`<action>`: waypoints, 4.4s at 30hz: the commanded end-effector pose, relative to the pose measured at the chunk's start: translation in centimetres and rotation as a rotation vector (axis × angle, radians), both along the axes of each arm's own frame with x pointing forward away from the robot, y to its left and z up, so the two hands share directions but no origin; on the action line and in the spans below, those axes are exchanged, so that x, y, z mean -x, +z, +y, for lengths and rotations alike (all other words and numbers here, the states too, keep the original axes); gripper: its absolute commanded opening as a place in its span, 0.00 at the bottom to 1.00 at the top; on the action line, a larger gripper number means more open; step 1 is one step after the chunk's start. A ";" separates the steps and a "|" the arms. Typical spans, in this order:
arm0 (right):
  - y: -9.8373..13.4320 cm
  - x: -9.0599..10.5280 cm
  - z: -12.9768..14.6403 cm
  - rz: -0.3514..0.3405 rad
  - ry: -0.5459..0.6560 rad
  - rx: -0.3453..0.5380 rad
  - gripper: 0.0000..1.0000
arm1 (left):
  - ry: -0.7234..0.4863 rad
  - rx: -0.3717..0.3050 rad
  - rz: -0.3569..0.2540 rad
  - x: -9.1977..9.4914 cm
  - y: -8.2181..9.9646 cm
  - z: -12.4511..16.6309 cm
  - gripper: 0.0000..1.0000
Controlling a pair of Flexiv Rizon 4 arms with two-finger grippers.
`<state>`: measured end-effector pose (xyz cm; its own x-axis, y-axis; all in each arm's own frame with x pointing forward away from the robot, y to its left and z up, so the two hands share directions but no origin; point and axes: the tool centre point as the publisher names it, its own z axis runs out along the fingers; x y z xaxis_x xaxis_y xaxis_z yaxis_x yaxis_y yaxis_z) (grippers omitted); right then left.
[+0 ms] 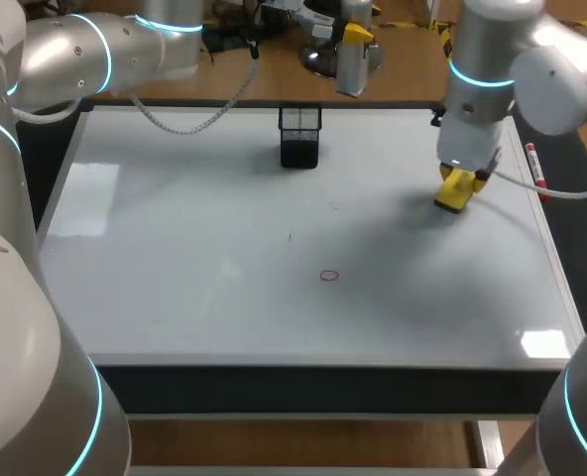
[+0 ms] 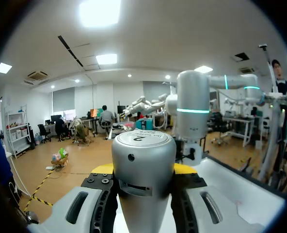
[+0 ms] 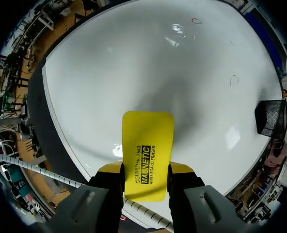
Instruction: Pick up the inspection probe, press it on each red-marked spot on the whiteboard one by one, put down the probe, pick up the eraser, and wipe off all the red marks.
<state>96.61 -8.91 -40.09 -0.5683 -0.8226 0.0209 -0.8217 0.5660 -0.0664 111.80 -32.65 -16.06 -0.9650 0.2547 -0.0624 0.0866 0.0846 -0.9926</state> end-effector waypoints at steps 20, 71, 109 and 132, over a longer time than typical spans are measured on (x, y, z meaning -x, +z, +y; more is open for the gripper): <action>0.5 0.9 -1.4 0.007 -0.015 -0.007 0.00 | -0.004 0.000 0.000 -0.2 0.1 0.0 0.00; 0.5 0.9 -1.4 0.007 -0.015 -0.007 0.00 | -0.212 -0.022 -0.048 28.4 -0.9 1.6 0.00; 0.5 0.9 -1.4 0.007 -0.015 -0.007 0.00 | -0.301 -0.027 0.030 33.0 -10.3 4.4 0.00; 0.5 0.9 -1.4 0.007 -0.015 -0.007 0.00 | -0.305 -0.052 0.095 33.0 -12.7 5.1 0.00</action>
